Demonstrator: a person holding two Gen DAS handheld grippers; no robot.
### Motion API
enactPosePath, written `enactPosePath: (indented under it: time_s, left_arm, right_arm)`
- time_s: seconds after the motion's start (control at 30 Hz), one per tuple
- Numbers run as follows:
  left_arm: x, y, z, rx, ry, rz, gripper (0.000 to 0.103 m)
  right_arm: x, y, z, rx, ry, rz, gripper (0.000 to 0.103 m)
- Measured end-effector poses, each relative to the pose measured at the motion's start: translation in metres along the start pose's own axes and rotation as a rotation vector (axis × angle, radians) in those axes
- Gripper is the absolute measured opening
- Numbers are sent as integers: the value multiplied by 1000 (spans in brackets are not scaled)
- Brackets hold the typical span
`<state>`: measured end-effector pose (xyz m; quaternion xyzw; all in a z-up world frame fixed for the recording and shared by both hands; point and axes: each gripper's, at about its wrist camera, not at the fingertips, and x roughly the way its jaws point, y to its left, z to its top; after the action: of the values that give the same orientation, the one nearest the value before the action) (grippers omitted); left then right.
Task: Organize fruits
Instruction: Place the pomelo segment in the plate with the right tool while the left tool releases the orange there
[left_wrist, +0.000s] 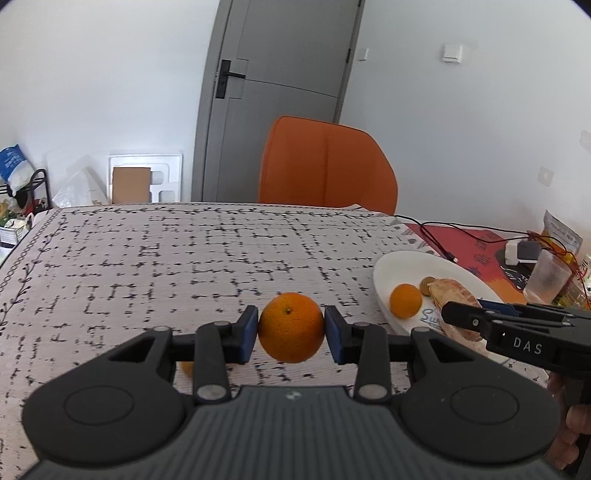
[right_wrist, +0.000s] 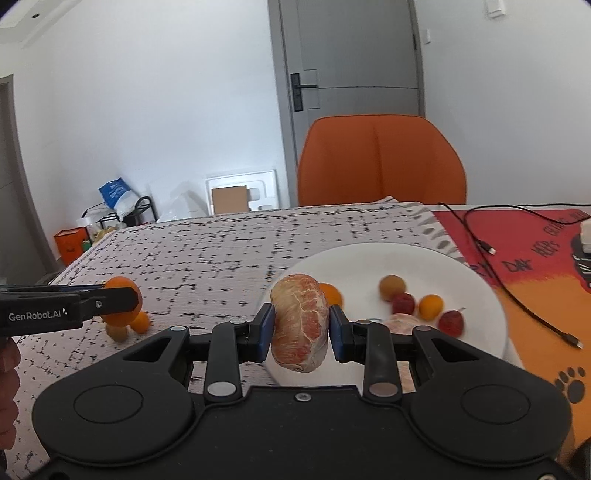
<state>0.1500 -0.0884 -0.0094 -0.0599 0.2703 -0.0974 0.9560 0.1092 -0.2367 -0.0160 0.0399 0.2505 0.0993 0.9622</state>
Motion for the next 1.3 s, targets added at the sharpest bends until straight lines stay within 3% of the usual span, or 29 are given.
enactPosePath:
  time_s: [0.63,0.8,1.3]
  left_arm:
    - [20,-44,4,74,10,-23,38]
    - [25,-55,7,89,8,-37,38]
    - [38,-92,9,132,13,-114,38]
  right_arm:
    - [-3,-56,-12,103,-23,-59,30]
    - [-10,-66,-15,123,-61,-114,36]
    - [-30,-85,-22,162,-58,-121,39]
